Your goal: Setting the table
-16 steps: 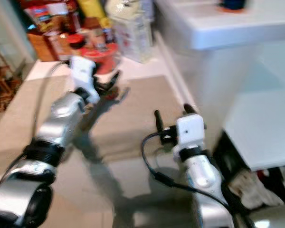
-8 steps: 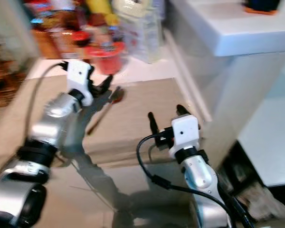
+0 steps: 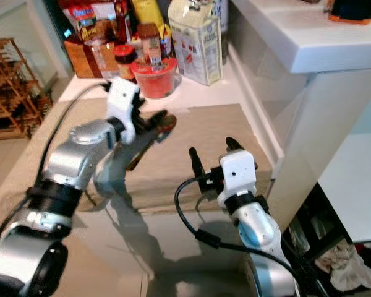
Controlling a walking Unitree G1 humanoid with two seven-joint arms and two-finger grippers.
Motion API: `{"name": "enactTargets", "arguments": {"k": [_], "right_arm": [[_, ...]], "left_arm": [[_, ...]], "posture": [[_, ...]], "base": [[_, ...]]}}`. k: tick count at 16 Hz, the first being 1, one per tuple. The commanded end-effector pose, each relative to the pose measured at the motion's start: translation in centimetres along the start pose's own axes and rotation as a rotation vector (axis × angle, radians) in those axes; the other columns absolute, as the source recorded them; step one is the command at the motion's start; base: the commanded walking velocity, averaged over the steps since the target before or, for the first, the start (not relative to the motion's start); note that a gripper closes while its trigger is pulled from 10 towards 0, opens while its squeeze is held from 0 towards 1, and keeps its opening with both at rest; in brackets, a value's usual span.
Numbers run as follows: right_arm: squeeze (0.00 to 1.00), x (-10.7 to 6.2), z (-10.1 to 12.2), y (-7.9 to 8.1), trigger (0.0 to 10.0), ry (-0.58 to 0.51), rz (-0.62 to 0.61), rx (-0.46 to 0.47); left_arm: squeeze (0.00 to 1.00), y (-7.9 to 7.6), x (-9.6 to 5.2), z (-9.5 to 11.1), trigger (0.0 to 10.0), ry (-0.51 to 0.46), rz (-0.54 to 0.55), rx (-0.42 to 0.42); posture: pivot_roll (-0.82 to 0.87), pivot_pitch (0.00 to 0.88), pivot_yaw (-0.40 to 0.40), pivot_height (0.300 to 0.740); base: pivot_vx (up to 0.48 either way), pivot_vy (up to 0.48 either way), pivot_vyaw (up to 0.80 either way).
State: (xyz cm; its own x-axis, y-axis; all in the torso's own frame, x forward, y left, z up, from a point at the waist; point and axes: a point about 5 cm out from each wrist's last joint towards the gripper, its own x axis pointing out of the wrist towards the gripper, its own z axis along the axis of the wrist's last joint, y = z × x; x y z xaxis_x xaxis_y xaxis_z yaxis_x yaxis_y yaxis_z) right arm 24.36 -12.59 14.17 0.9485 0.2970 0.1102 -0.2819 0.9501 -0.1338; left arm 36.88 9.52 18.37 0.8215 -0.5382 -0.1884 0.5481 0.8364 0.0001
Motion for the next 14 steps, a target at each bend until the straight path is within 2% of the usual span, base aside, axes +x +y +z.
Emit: {"name": "enactTargets", "arguments": {"k": [1,5,11,14], "right_arm": [[0.0,0.0,0.1,0.1,10.0,0.003,0.008,-0.001],[0.0,-0.4,-0.1,0.0,10.0,0.015,0.005,-0.008],[0.0,-0.4,-0.3,-0.1,10.0,0.025,0.008,-0.004],[0.0,-0.4,-0.3,0.1,10.0,0.026,0.013,-0.001]], "left_arm": [[0.0,0.7,-0.5,-0.2,10.0,0.015,0.028,-0.028],[0.0,-0.1,-1.0,-0.7,10.0,0.07,0.045,-0.018],[0.0,-1.2,-2.2,-0.4,10.0,0.077,0.03,-0.018],[0.0,-1.7,-2.2,-0.8,10.0,0.085,0.022,-0.018]], "posture": [[-0.17,0.0,0.12,0.74],[-0.18,0.0,0.118,0.74],[-0.17,0.0,0.117,0.74],[-0.17,0.0,0.116,0.74]], "base": [[0.0,0.0,0.0],[0.0,0.0,0.0],[0.0,0.0,0.0],[0.0,0.0,0.0]]}}
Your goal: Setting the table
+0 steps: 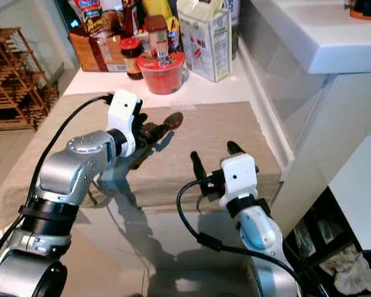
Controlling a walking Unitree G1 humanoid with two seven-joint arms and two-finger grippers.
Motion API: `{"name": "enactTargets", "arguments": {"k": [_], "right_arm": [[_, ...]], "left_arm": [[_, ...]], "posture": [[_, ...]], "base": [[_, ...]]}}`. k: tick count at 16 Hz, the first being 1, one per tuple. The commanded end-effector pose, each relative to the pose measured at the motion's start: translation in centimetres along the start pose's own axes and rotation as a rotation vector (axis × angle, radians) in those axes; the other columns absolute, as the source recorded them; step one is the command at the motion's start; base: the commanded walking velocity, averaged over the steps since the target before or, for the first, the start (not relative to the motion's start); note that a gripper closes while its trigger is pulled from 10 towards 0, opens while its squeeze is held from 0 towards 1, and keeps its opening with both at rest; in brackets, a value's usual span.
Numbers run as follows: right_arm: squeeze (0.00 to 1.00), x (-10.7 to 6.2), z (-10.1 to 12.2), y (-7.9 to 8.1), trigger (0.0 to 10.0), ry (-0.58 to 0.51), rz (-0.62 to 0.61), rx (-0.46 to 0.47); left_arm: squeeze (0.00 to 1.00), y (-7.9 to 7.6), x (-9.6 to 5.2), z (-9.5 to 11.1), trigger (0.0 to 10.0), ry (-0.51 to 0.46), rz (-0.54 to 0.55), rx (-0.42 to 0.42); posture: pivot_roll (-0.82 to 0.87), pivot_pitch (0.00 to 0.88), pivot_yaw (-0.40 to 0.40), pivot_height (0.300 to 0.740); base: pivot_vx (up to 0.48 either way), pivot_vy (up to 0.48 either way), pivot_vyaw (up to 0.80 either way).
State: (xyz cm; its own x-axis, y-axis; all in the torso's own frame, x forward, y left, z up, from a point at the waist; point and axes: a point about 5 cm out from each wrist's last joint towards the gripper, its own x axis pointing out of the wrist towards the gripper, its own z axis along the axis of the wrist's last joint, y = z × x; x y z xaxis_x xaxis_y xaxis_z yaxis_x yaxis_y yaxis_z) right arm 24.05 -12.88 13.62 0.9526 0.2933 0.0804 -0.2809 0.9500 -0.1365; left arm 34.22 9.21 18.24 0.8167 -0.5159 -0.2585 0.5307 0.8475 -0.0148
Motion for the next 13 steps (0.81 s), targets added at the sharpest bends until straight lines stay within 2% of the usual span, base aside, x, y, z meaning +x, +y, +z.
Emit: {"name": "enactTargets", "arguments": {"k": [1,8,11,12,13], "right_arm": [[0.0,0.1,0.2,0.2,10.0,-0.004,0.014,0.001],[0.0,-0.3,0.6,0.1,10.0,-0.012,0.007,0.0],[0.0,-0.5,0.6,-0.1,10.0,-0.005,0.002,-0.002],[0.0,-0.5,0.6,-0.1,10.0,-0.005,0.002,-0.003],[0.0,-0.5,0.6,-0.1,10.0,-0.003,0.002,-0.004]], "left_arm": [[0.0,0.0,-0.1,-0.3,10.0,0.015,0.005,0.001],[0.0,0.3,1.1,-2.7,10.0,0.102,0.02,0.01],[0.0,0.2,1.3,-2.9,10.0,0.107,0.013,0.007],[0.0,0.2,1.4,-3.1,3.3,0.114,0.014,0.009],[0.0,0.4,1.5,-3.6,0.0,0.135,0.019,0.021]], "posture": [[-0.17,0.0,0.116,0.74],[-0.19,0.0,0.125,0.74],[-0.19,0.0,0.125,0.74],[-0.19,0.0,0.124,0.74],[-0.19,0.0,0.125,0.74]], "base": [[0.0,0.0,0.0],[0.0,0.0,0.0],[0.0,0.0,0.0],[0.0,0.0,0.0],[0.0,0.0,0.0]]}}
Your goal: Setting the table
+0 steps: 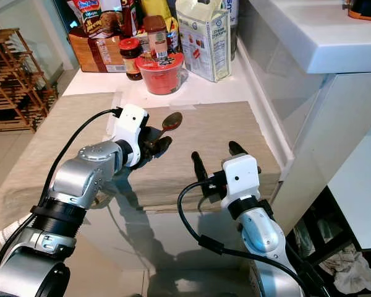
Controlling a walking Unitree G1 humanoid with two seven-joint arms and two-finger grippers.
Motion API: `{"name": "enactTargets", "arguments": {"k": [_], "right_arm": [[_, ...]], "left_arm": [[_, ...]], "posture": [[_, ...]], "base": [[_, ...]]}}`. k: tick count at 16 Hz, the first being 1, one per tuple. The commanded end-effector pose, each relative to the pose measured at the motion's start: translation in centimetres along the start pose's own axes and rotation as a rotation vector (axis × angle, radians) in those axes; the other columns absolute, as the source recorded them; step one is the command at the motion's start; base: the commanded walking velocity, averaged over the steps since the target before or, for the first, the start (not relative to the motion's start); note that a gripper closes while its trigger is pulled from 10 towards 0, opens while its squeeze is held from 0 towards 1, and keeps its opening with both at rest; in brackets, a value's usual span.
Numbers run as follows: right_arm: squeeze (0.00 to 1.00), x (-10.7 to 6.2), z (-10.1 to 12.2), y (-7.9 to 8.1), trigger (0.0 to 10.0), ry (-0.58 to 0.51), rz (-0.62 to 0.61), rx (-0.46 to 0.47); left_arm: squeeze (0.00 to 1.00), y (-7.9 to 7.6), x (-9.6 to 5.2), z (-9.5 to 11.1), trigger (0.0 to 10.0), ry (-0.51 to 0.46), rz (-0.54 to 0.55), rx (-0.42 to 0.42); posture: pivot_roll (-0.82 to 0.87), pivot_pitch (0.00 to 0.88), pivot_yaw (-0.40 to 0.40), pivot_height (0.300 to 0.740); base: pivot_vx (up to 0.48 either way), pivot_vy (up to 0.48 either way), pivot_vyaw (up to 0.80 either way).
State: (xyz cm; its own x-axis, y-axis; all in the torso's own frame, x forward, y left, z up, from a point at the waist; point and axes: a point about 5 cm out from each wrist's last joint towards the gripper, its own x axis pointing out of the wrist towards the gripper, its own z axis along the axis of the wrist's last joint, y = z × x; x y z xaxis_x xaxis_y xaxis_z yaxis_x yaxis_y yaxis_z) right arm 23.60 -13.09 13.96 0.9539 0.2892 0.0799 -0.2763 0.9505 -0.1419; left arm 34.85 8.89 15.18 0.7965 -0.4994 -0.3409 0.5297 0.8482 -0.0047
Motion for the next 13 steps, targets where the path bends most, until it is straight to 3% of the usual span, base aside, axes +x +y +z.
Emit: {"name": "enactTargets", "arguments": {"k": [1,3,6,9,13], "right_arm": [[0.0,-0.1,0.2,0.1,10.0,-0.004,0.007,0.003],[0.0,0.0,0.3,0.1,10.0,-0.003,0.007,0.004],[0.0,0.1,0.3,0.1,10.0,0.0,0.006,0.007],[0.0,0.1,0.3,0.1,10.0,0.001,0.006,0.007],[0.0,0.0,0.2,0.1,10.0,0.003,0.008,0.007]], "left_arm": [[0.0,0.4,0.2,-1.3,0.0,0.07,0.015,0.01],[0.0,0.5,0.2,-2.1,0.0,0.108,0.011,0.009],[0.0,0.5,0.4,-2.8,0.0,0.159,-0.018,-0.11],[0.0,0.7,0.5,-2.9,0.0,0.168,-0.019,-0.162],[0.0,0.6,0.5,-3.1,0.0,0.169,-0.01,-0.097]], "posture": [[-0.19,0.0,0.125,0.74],[-0.19,0.0,0.125,0.74],[-0.19,0.0,0.126,0.74],[-0.19,0.0,0.125,0.74],[-0.19,0.0,0.122,0.74]], "base": [[0.0,0.0,0.0],[0.0,0.0,0.0],[0.0,0.0,0.0],[0.0,0.0,0.0],[0.0,0.0,0.0]]}}
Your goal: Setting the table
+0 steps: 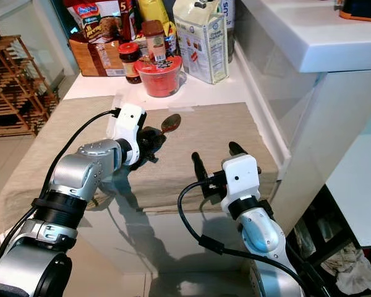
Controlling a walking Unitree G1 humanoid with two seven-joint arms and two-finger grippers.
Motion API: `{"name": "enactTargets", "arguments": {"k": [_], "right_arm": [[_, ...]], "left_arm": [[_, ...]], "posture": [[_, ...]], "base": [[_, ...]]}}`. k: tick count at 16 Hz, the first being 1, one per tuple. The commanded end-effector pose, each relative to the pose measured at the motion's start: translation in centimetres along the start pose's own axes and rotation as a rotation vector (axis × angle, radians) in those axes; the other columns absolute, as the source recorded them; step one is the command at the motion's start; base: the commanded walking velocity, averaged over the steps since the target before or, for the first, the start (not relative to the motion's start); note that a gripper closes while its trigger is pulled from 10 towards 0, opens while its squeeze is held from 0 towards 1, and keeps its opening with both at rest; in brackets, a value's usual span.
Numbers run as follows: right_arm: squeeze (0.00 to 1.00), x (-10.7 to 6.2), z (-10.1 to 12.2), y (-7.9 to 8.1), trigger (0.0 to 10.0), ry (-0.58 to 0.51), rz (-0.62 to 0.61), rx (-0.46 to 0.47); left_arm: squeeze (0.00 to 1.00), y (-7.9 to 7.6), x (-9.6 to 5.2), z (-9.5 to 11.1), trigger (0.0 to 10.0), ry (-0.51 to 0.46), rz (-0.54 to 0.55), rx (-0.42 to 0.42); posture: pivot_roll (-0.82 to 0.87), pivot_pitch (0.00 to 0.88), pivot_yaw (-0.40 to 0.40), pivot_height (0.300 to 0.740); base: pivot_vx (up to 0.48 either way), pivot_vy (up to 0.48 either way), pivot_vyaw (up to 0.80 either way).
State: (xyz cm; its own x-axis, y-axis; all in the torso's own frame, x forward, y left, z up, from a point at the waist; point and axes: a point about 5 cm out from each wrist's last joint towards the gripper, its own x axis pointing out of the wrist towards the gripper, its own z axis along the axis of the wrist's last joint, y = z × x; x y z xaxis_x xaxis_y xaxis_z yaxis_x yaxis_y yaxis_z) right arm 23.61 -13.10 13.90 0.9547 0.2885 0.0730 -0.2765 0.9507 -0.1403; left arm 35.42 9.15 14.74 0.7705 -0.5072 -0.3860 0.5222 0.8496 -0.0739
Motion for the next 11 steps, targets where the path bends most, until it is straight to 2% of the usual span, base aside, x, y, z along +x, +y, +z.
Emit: {"name": "enactTargets", "arguments": {"k": [1,2,4,6,9,11], "right_arm": [[0.0,0.0,0.3,0.1,10.0,-0.003,0.009,0.005],[0.0,0.0,0.3,0.1,10.0,-0.002,0.01,0.005],[0.0,0.0,0.2,0.1,10.0,0.0,0.012,0.005],[0.0,0.1,0.3,0.1,10.0,-0.001,0.013,0.004],[0.0,0.2,0.2,0.2,10.0,-0.001,0.015,0.004],[0.0,0.2,0.2,0.2,10.0,-0.001,0.016,0.004]], "left_arm": [[0.0,0.3,0.2,-2.8,0.0,0.117,0.017,-0.006],[0.0,0.3,0.2,-2.9,0.0,0.114,0.023,0.044],[0.0,0.0,0.1,-2.8,0.0,0.103,0.014,0.088],[0.0,-0.3,0.1,-2.7,0.0,0.093,0.004,0.092],[0.0,-0.1,-0.1,-1.1,0.0,-0.006,0.027,0.052],[0.0,0.0,-0.3,-0.4,0.0,-0.037,0.034,0.041]], "posture": [[-0.19,0.0,0.121,0.74],[-0.19,0.001,0.119,0.74],[-0.19,0.0,0.118,0.74],[-0.19,0.0,0.118,0.74],[-0.19,0.0,0.118,0.74],[-0.18,0.0,0.117,0.74]], "base": [[0.0,0.0,0.0],[0.0,0.0,0.0],[0.0,0.0,0.0],[0.0,0.0,0.0],[0.0,0.0,0.0],[0.0,0.0,0.0]]}}
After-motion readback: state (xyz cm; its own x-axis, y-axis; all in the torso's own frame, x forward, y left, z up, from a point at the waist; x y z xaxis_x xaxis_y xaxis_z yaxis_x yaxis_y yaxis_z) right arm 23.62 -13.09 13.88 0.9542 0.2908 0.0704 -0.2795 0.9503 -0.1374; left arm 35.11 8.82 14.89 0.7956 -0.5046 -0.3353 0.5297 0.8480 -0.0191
